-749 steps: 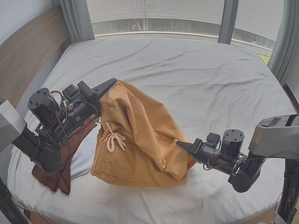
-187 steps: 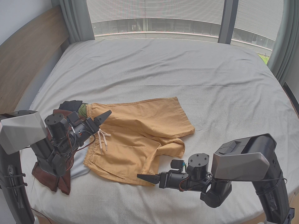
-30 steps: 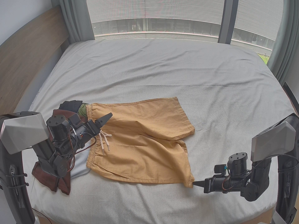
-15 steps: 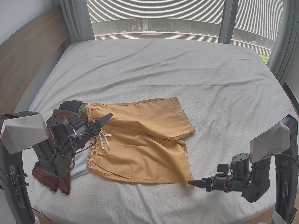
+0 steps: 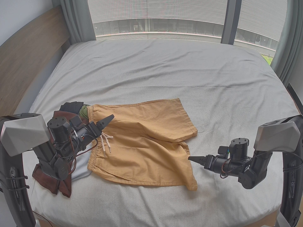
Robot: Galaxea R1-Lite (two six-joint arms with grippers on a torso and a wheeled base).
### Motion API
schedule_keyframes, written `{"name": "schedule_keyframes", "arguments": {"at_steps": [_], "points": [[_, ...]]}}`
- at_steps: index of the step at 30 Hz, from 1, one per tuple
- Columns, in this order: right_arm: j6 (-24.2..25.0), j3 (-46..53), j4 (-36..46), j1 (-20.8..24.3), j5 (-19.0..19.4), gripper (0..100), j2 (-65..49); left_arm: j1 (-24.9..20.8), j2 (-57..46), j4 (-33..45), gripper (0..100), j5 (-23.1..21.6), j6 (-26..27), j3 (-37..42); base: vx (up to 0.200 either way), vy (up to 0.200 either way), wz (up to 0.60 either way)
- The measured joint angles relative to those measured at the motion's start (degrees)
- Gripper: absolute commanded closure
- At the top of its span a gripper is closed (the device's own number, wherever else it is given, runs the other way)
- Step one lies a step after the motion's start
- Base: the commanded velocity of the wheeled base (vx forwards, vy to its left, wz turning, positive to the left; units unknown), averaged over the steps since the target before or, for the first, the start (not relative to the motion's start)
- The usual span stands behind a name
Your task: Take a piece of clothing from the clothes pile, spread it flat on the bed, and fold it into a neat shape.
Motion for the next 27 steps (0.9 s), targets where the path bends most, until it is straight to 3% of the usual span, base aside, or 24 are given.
{"name": "schedule_keyframes", "arguments": {"at_steps": [11,18,27], "points": [[11.93,-15.06,13.7,3.95,-7.19,0,2.5,0.02,0.05,-0.09,0,0.0,-0.04,0.0,0.0,0.0,0.0],[14.97,-18.91,16.37,5.38,-10.45,0,4.07,0.02,0.16,-0.07,0,0.02,-0.06,0.0,0.0,0.0,0.0],[16.57,-19.98,16.2,5.57,-11.02,0,4.84,-0.2,0.24,-0.07,0,0.02,-0.09,0.05,0.0,0.0,0.0]]}}
